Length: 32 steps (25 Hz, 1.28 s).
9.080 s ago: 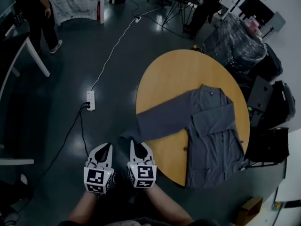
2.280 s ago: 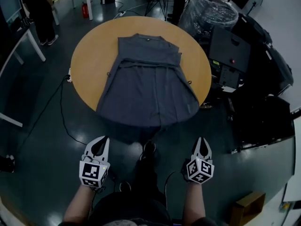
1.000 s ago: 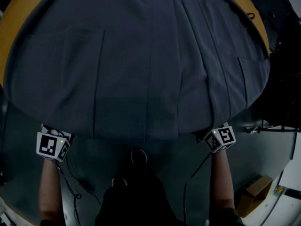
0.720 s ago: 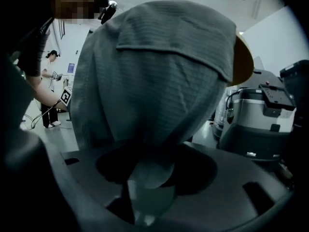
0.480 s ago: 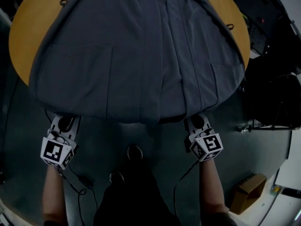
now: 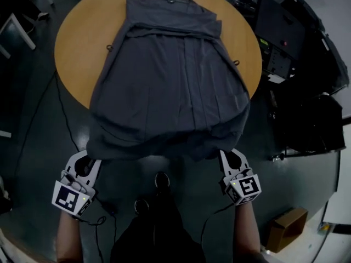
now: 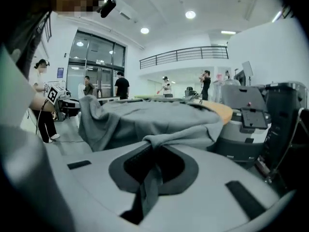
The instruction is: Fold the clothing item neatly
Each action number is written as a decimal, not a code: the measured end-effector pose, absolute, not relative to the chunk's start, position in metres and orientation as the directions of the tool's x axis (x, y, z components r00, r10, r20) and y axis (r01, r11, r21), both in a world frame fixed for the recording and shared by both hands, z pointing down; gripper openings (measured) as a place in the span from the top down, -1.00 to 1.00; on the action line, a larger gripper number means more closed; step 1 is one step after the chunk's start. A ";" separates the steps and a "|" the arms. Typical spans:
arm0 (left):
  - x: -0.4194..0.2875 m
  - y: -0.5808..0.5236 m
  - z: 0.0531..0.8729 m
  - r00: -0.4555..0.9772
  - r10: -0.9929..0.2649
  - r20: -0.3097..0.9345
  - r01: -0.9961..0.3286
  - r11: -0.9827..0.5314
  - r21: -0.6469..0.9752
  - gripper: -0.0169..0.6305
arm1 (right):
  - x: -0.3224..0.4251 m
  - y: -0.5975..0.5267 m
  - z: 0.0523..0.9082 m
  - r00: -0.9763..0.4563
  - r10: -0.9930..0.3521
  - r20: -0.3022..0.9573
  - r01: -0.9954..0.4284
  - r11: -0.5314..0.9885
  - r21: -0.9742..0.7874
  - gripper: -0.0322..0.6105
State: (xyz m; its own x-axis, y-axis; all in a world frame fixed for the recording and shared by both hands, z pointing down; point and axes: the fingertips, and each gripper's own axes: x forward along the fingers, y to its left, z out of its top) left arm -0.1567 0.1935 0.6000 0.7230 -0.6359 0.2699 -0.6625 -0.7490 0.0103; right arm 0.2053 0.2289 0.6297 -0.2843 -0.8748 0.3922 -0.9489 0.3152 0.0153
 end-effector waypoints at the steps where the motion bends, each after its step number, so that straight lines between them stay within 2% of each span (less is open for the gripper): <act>1: -0.155 0.196 0.581 0.728 -0.633 0.262 -0.655 -0.756 -0.004 0.89 | 0.204 0.228 0.608 -0.280 -0.884 0.375 -0.952 0.307 0.014 0.89; 8: -0.151 0.186 0.454 0.744 -0.654 0.135 -0.667 -0.739 0.092 0.89 | 0.230 0.217 0.474 -0.256 -0.936 0.241 -0.966 0.258 -0.024 0.89; 14: -0.136 0.126 0.369 0.708 -0.700 0.094 -0.705 -0.709 0.027 0.89 | 0.265 0.164 0.395 -0.305 -0.935 0.180 -0.949 0.315 0.030 0.89; 17: -0.125 0.091 0.339 0.674 -0.736 0.060 -0.739 -0.672 0.044 0.89 | 0.280 0.133 0.370 -0.336 -0.928 0.159 -0.937 0.347 0.047 0.89; 25: -0.096 -0.001 0.329 0.612 -0.785 0.093 -0.787 -0.616 -0.023 0.89 | 0.292 0.037 0.349 -0.388 -0.910 0.144 -0.910 0.403 0.098 0.89; 32: -0.078 -0.114 0.341 0.636 -0.763 0.113 -0.770 -0.638 0.024 0.89 | 0.265 -0.073 0.358 -0.421 -0.887 0.189 -0.891 0.443 0.094 0.89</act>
State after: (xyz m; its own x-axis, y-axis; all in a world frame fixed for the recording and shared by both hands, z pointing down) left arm -0.0783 -0.1135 0.3413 0.6360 -0.7634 0.1126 -0.7698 -0.6378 0.0237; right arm 0.2646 -0.0732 0.3579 -0.4212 -0.8870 0.1891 -0.8914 0.4434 0.0942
